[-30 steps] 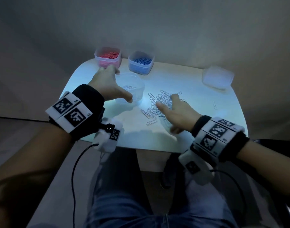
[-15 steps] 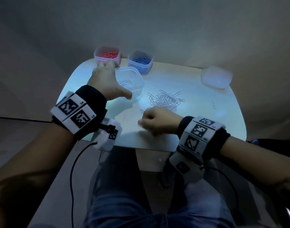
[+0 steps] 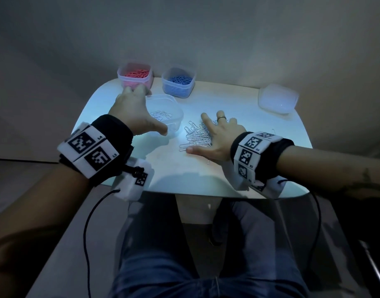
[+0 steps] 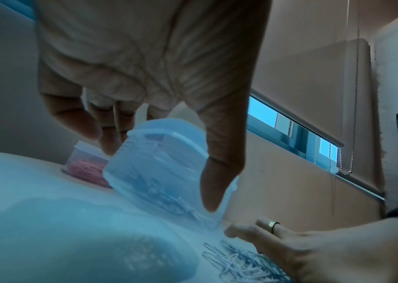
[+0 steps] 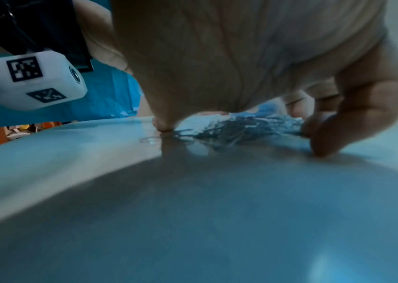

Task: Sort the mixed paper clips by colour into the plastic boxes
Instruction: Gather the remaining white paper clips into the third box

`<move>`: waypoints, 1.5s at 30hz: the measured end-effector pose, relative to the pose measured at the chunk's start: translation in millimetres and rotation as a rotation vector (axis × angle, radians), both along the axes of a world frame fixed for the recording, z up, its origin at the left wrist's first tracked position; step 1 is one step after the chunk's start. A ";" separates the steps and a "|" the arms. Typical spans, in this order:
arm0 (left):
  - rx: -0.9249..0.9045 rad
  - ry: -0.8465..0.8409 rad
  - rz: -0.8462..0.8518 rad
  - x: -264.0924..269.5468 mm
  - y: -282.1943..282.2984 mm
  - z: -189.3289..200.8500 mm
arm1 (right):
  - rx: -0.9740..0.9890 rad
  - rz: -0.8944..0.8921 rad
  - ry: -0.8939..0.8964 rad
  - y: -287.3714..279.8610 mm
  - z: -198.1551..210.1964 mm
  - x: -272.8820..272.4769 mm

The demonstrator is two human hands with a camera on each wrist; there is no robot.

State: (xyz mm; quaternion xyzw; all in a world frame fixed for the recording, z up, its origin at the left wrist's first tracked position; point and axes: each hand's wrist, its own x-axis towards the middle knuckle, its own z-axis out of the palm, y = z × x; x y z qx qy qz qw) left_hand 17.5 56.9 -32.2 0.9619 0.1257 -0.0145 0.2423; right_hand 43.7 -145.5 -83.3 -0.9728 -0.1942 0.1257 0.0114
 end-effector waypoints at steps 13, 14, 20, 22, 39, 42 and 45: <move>0.043 0.011 -0.006 0.1 0.7 -4.2 | -0.019 0.166 -0.145 12.1 -7.5 -4.0; 0.046 0.010 -0.006 0.0 0.5 -3.7 | -0.026 0.175 -0.155 12.1 -7.1 -4.6; 0.078 0.003 -0.002 0.3 -0.9 1.1 | -0.061 0.157 -0.161 18.2 -6.1 -5.5; 0.082 0.001 -0.004 0.7 -1.4 3.3 | -0.066 0.145 -0.149 19.5 -6.1 -4.7; 0.032 0.039 -0.035 -2.9 -7.3 -12.0 | 0.450 -0.126 0.127 6.7 22.2 23.7; -0.010 0.018 -0.074 -1.4 -9.8 -11.9 | 0.690 -0.321 0.388 3.4 35.9 27.6; -0.034 -0.014 -0.113 1.2 -16.4 -12.0 | 0.883 -0.411 0.595 0.2 46.3 27.0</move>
